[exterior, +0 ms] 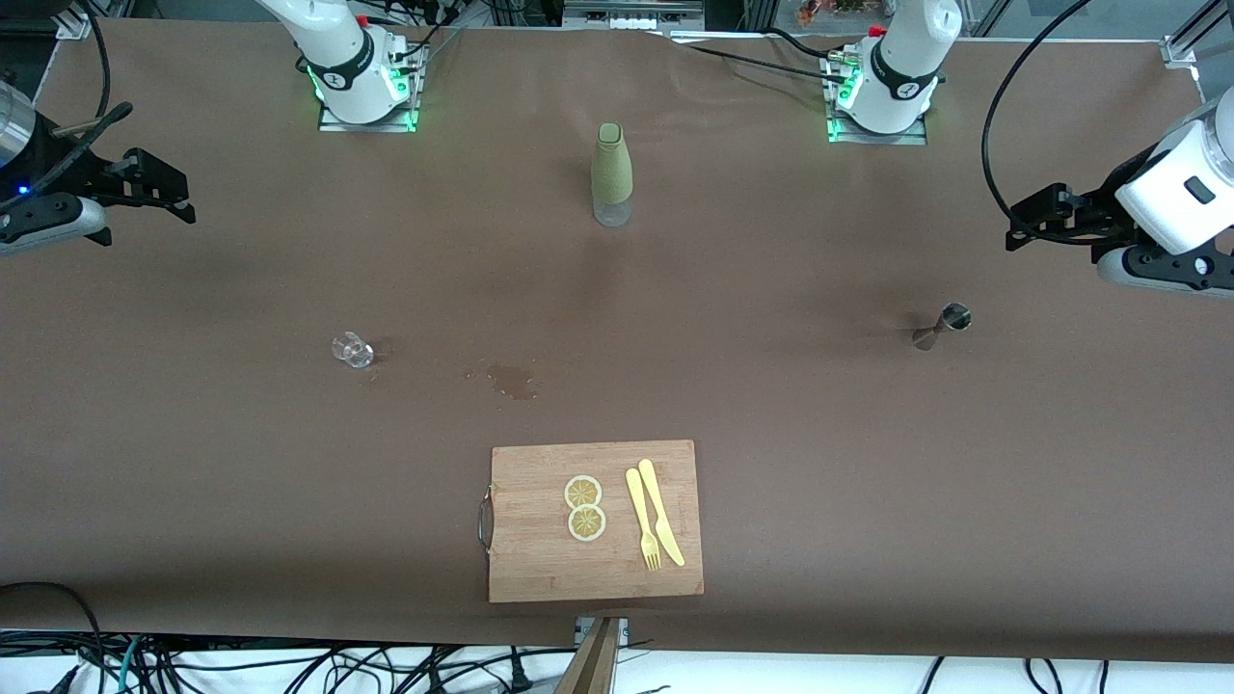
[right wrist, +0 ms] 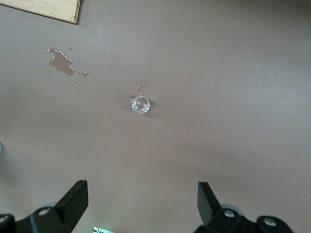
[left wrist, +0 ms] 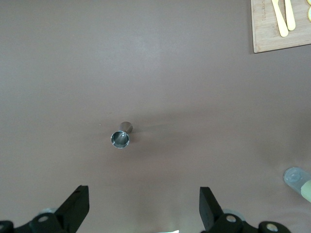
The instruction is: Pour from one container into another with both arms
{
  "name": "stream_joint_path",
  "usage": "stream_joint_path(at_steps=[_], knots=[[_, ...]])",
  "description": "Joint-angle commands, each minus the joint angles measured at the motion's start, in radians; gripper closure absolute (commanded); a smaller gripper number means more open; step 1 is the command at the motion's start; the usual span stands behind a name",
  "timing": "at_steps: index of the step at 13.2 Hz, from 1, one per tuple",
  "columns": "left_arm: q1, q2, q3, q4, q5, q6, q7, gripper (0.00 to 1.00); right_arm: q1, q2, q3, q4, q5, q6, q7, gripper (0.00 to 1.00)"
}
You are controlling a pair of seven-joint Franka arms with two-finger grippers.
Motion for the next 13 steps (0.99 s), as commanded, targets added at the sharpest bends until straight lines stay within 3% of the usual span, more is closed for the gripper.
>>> stream_joint_path(at_steps=[1,5,13], knots=[[0.013,0.015,-0.002,0.027,-0.001,-0.005,0.005,0.00,-0.002,-0.009,-0.004,-0.003,0.014,0.002,-0.016,0.00],[0.023,0.016,0.000,0.027,-0.003,-0.008,0.010,0.00,-0.005,-0.004,-0.041,0.001,0.016,0.022,-0.033,0.00],[0.106,0.031,0.006,0.012,-0.003,-0.029,0.274,0.00,-0.011,0.017,-0.048,0.006,0.018,0.027,-0.041,0.00]])
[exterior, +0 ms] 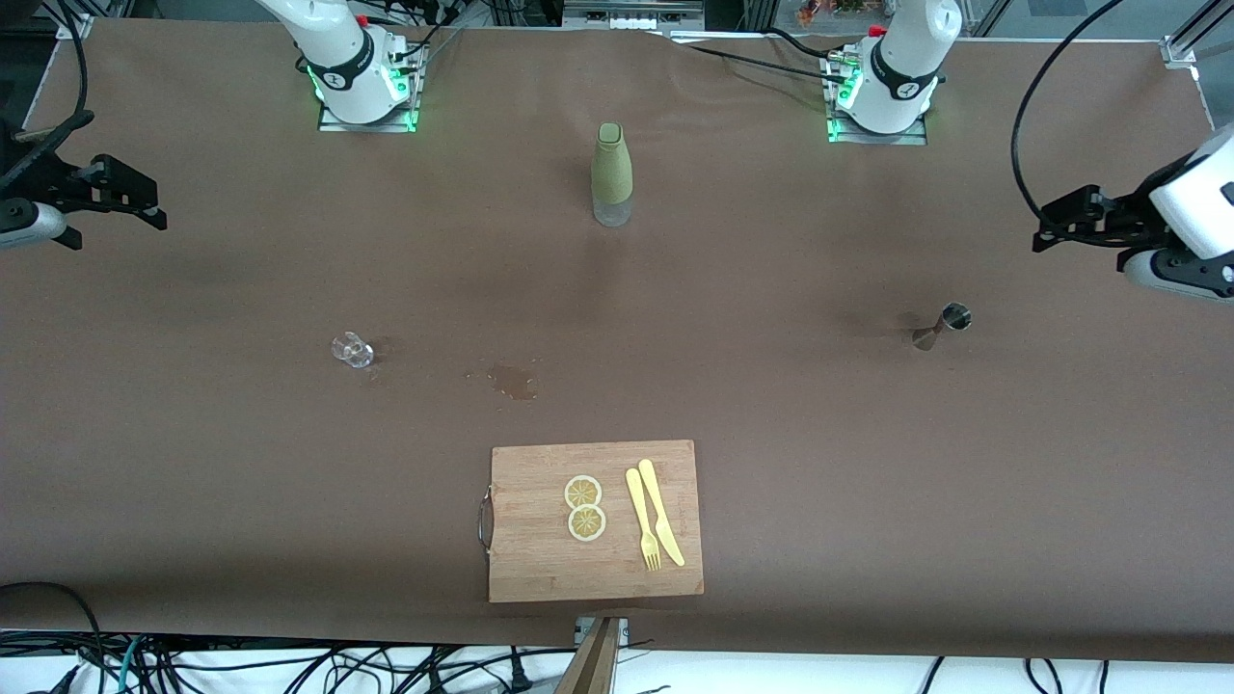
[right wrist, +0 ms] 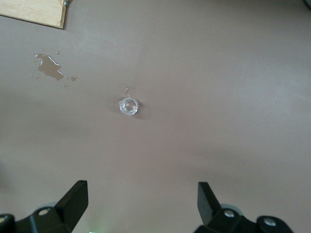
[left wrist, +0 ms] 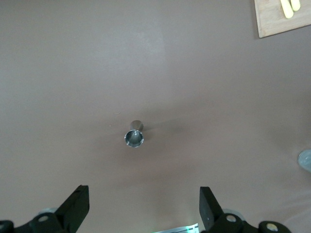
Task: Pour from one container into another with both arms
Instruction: 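Move the left gripper to the jigger while the right gripper reaches the beaker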
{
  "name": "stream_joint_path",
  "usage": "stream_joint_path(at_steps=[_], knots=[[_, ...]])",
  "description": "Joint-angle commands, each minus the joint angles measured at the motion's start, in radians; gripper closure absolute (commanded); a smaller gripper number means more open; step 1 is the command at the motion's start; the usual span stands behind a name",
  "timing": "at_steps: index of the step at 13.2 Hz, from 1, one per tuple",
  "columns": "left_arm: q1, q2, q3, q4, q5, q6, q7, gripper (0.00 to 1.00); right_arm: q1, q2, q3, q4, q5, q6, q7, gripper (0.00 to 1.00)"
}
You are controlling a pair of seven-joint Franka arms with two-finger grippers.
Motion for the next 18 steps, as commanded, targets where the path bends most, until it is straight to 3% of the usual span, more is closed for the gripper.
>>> stream_joint_path(at_steps=[1,5,8,11,15,18], knots=[[0.042,0.019,0.000,0.007,-0.003,-0.017,0.118,0.00,0.001,0.004,0.005,0.006,0.017,0.007,-0.019,0.00],[0.074,0.069,0.023,-0.006,-0.001,-0.019,0.302,0.00,-0.002,-0.002,0.002,0.009,0.094,-0.022,-0.022,0.00],[0.120,0.103,0.092,-0.028,-0.061,-0.017,0.622,0.00,-0.002,-0.016,-0.002,0.009,0.097,-0.082,-0.022,0.00],[0.125,0.120,0.181,-0.051,-0.195,-0.020,0.926,0.00,-0.002,-0.036,-0.002,0.007,0.096,-0.099,-0.029,0.00],[0.182,0.187,0.299,-0.198,-0.424,-0.028,1.395,0.00,-0.004,-0.024,-0.024,0.015,0.094,-0.087,-0.057,0.00],[0.232,0.275,0.320,-0.253,-0.551,-0.031,1.708,0.00,-0.004,-0.013,-0.030,0.021,0.095,-0.103,-0.069,0.00]])
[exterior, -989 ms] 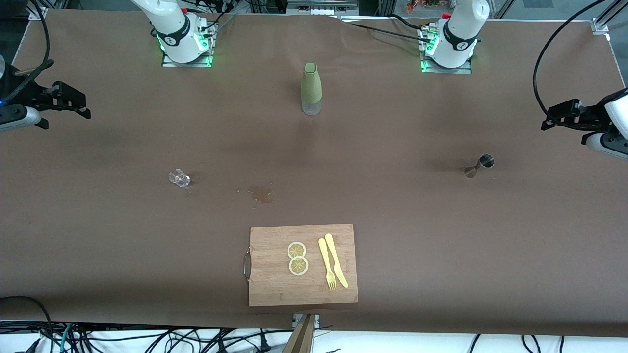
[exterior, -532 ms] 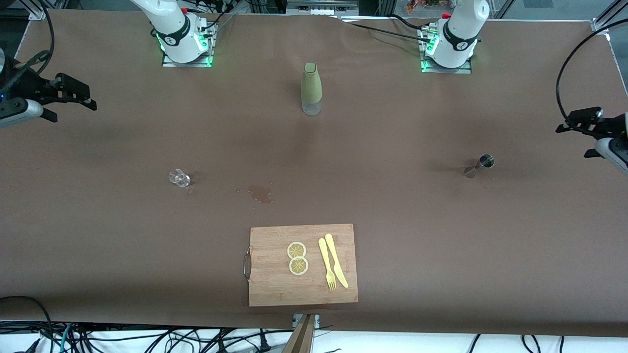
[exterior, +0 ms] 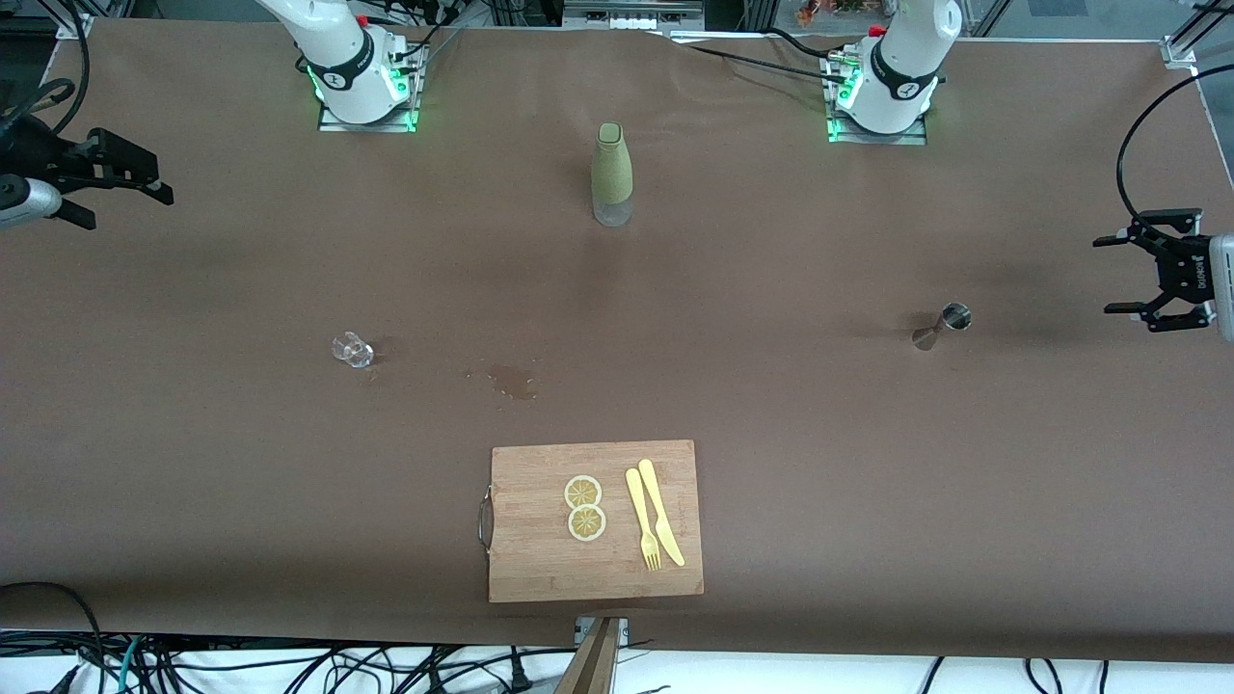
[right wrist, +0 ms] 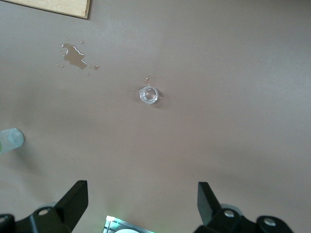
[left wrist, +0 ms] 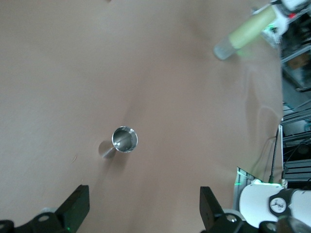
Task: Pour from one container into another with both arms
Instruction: 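Move the left gripper to the jigger while the right gripper reaches the beaker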
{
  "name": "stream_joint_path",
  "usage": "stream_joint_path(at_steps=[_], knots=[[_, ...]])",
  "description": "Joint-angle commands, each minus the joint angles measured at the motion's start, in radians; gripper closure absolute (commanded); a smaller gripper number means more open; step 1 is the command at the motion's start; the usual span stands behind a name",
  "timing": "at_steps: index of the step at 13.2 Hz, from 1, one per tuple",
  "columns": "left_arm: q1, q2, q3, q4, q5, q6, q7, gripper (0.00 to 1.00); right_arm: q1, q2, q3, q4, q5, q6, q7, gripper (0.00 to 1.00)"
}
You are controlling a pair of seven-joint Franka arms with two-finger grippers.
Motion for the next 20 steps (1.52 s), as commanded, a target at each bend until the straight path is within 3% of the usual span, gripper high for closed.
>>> stream_joint_path(at_steps=[1,4,6,9,12,16,20], knots=[[0.024,0.052,0.003,-0.039,-0.093,-0.004,0.227,0.00,0.001,0.011,0.004,0.004,0.015,-0.021,-0.020,0.00],[0.076,0.156,0.003,-0.052,-0.214,-0.016,0.472,0.00,-0.005,0.011,0.050,-0.059,0.041,0.039,-0.115,0.00],[0.099,0.231,0.003,-0.088,-0.286,-0.032,0.611,0.00,-0.050,0.021,0.050,-0.117,0.089,0.097,-0.367,0.00],[0.130,0.242,0.003,-0.145,-0.289,-0.042,0.753,0.00,-0.118,0.078,0.050,-0.150,0.183,0.100,-0.653,0.00],[0.150,0.335,0.003,-0.174,-0.439,-0.041,0.992,0.00,-0.182,0.175,0.050,-0.162,0.246,0.105,-0.934,0.00],[0.164,0.429,0.005,-0.219,-0.527,-0.038,1.162,0.00,-0.242,0.291,0.050,-0.219,0.398,0.178,-1.334,0.00],[0.159,0.477,0.003,-0.229,-0.568,-0.038,1.229,0.00,-0.284,0.481,0.048,-0.227,0.632,0.191,-1.733,0.00]])
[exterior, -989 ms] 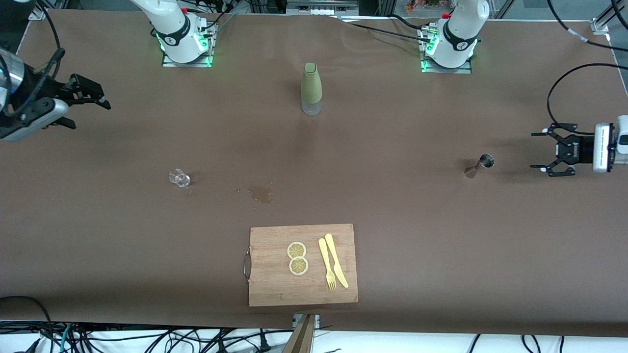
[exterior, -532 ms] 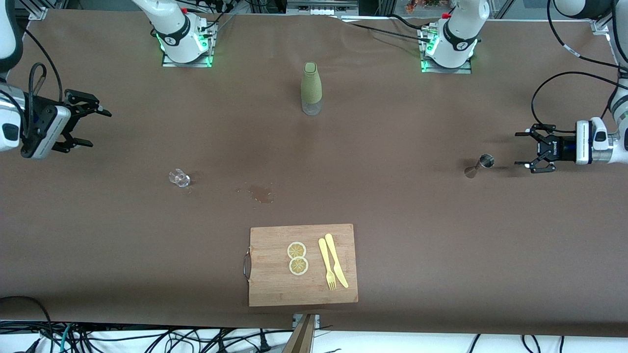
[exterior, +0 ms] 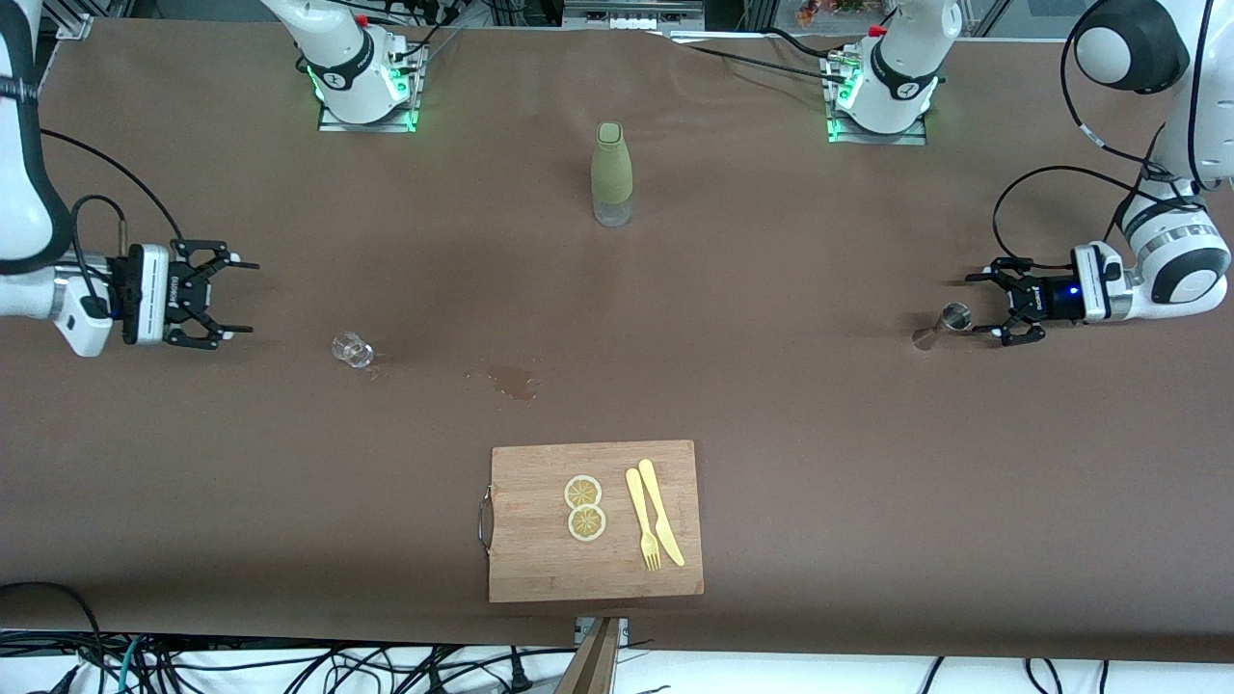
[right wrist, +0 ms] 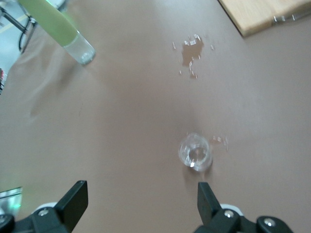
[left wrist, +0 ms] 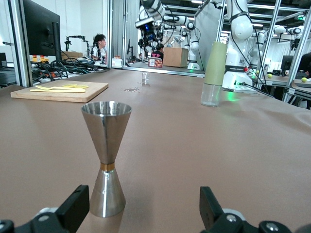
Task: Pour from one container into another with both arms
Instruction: 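Move the left gripper to the jigger while the right gripper reaches the beaker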
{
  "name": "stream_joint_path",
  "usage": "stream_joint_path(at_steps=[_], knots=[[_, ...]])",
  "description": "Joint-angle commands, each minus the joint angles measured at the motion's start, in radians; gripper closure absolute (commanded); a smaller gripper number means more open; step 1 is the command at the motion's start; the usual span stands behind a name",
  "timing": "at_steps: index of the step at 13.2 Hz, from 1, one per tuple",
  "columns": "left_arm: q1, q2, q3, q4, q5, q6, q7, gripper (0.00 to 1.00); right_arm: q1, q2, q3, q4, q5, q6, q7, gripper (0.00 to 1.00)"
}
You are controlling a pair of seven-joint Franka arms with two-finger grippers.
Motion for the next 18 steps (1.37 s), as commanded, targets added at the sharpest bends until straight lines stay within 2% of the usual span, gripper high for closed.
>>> stream_joint_path(at_steps=[1,5,10,17,18], knots=[[-0.010,0.025,0.003,-0.021,-0.052,0.010,0.235,0.00,-0.021,0.135,0.008,0.003,0.167,0.013,-0.273,0.00],[-0.036,0.059,-0.008,-0.012,-0.114,0.012,0.261,0.00,-0.021,0.245,0.008,0.010,0.258,0.027,-0.473,0.00],[-0.056,0.062,-0.038,-0.010,-0.141,0.012,0.256,0.00,-0.026,0.314,0.008,0.026,0.304,0.061,-0.608,0.00],[-0.071,0.062,-0.052,-0.004,-0.141,0.013,0.244,0.00,-0.023,0.397,0.017,0.064,0.373,0.095,-0.642,0.00],[-0.071,0.062,-0.051,-0.004,-0.140,0.013,0.244,0.07,-0.021,0.402,0.028,0.064,0.385,0.102,-0.643,0.00]])
